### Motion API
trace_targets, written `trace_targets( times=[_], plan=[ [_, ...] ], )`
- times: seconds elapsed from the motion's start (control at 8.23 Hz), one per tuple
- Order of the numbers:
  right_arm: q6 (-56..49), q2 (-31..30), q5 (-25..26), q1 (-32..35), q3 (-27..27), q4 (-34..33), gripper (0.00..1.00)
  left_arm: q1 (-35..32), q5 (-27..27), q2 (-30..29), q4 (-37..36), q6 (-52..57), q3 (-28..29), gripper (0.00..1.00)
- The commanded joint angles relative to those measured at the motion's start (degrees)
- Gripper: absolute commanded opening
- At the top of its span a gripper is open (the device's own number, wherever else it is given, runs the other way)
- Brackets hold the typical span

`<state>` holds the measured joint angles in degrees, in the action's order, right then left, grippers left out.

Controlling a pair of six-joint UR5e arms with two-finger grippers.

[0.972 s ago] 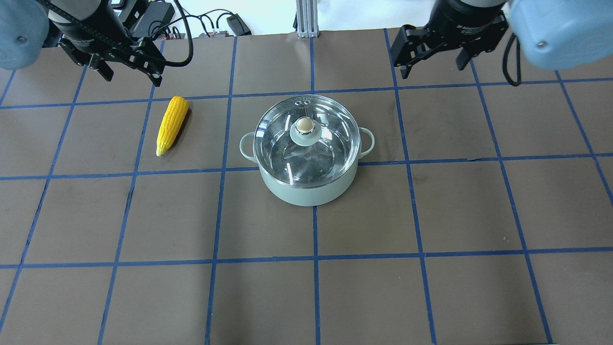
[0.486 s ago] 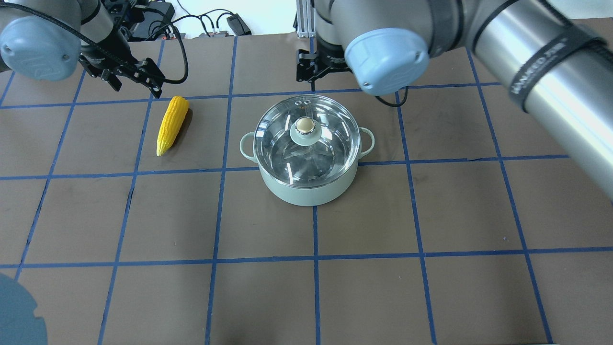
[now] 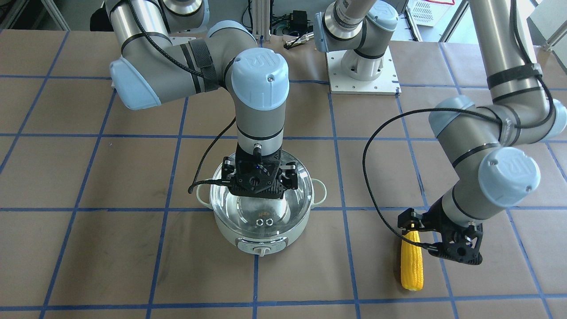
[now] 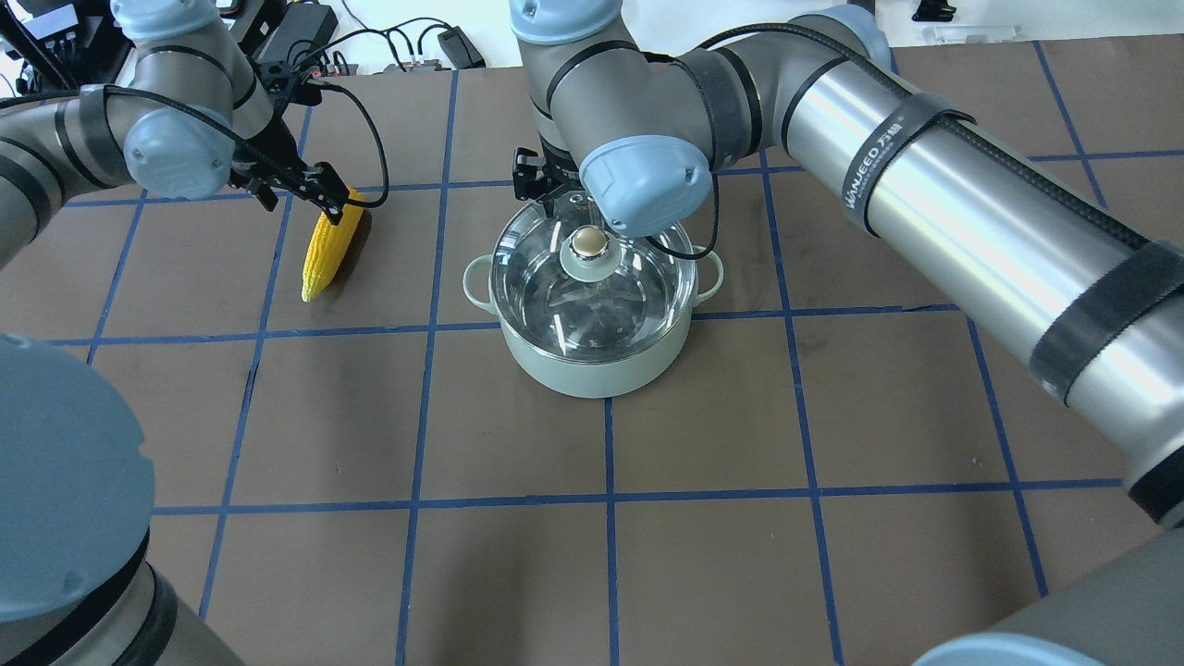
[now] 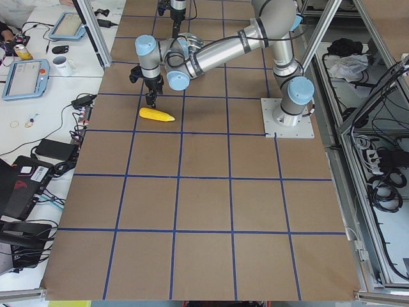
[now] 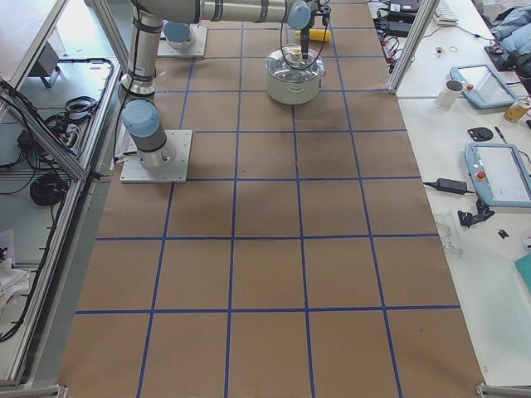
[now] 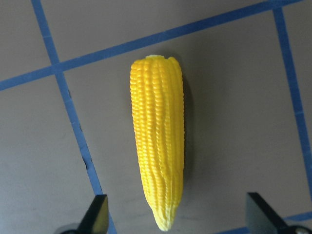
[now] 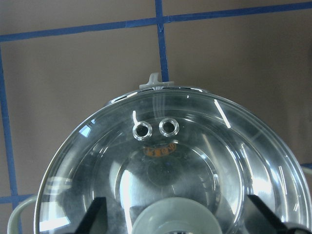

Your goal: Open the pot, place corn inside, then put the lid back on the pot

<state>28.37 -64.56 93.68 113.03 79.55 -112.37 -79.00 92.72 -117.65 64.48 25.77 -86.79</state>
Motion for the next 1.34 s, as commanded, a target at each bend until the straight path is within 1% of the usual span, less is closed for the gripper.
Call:
trace_targets(
  times=[0.0,0.12,0.24,0.49,0.61,0.73,0.85,0.97,1.21],
  plan=[
    [1.43,0.58,0.27,1.05,0.16,0.05,1.0,0.51,-0.08,-5.48,-5.24,3.66,-0.05,1.0],
    [1.6,0.4,-0.07,1.05,0.6,0.57,0.96,0.69,-0.17,-6.7,-5.24,4.54,0.04,1.0],
    [1.51,-0.03,0.18,1.14,0.95,1.53,0.88,0.95,-0.17,-7.06,-5.24,5.16,0.04,1.0],
    [0.99,-0.13,0.19,1.14,1.83,1.54,0.88,0.96,-0.17,-7.68,-5.24,5.17,0.04,1.0],
    [0.73,-0.21,0.27,1.14,2.1,1.46,0.8,0.96,-0.17,-8.12,-5.24,5.43,0.04,1.0],
    [0.98,-0.21,-0.16,1.14,2.1,1.28,0.54,0.96,-0.34,-8.12,-5.24,5.17,0.04,0.85],
    [0.55,-0.21,-0.25,1.05,2.1,1.37,0.26,0.96,-0.35,-8.3,-5.24,4.99,0.04,0.85],
    [0.46,-0.3,-0.34,1.05,2.01,1.54,0.07,0.96,-0.35,-8.39,-5.24,4.64,-0.05,0.85],
    [-0.76,-1.0,-0.25,0.97,2.01,1.46,0.0,0.96,-0.26,-8.39,-5.16,3.59,0.04,0.85]
  ],
)
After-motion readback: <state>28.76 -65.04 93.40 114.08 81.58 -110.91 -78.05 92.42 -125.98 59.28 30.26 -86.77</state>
